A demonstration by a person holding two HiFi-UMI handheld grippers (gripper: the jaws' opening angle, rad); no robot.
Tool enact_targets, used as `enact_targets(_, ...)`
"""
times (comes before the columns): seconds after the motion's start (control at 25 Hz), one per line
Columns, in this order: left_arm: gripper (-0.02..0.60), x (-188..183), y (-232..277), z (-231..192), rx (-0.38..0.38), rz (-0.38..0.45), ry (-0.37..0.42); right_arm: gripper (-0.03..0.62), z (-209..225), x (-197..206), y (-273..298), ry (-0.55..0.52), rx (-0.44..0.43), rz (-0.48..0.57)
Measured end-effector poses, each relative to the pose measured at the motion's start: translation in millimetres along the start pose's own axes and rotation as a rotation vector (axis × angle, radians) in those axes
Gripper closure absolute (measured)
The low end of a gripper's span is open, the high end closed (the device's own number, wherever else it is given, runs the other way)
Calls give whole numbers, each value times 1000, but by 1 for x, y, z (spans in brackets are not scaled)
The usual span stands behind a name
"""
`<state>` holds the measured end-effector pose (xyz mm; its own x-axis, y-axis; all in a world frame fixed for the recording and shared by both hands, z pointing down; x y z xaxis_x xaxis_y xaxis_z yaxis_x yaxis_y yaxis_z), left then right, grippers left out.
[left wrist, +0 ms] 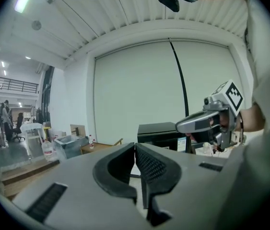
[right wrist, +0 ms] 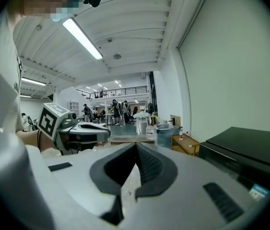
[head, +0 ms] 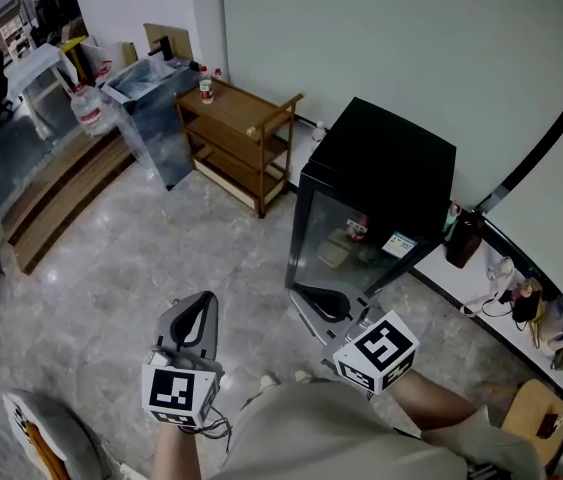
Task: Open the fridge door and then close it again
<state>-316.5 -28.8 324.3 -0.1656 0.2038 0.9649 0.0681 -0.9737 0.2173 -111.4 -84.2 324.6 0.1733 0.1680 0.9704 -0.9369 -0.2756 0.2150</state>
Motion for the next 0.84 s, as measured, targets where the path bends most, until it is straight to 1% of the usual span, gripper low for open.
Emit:
enact_targets(0.08,574,2,-1,-7,-12,-18,5,599,-4,-2,1,-9,1,5)
enact_targets(0.24,574,0,-3,-10,-16,10,11,599,-7,-4,0,-18,6,2)
enact_targets(0.36,574,-1,-5,-8,-6,11,5,599,-8,-5,-1,-20,15,-7)
enact_targets(0.56,574,-1,-6,-4,33,10,-47,599,-11,-3,0,-29,22,-20)
enact_targets(0.68,574,-3,-5,-4,26,9,-26,599,-10,-3,-2,-31,33,-20)
enact_targets(0.84,574,-2,-6,-5,26,3,-21,599,-10,-4,-2,-29,39,-12)
Point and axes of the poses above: the fingertips, and each gripper's own axes: y forward along the fingers, z to its right, x out of its underside, the point moved 8 cm from there along -y, backward along the fingers, and after that the axes turned 14 degrees about -x, right-handed, at the moved point
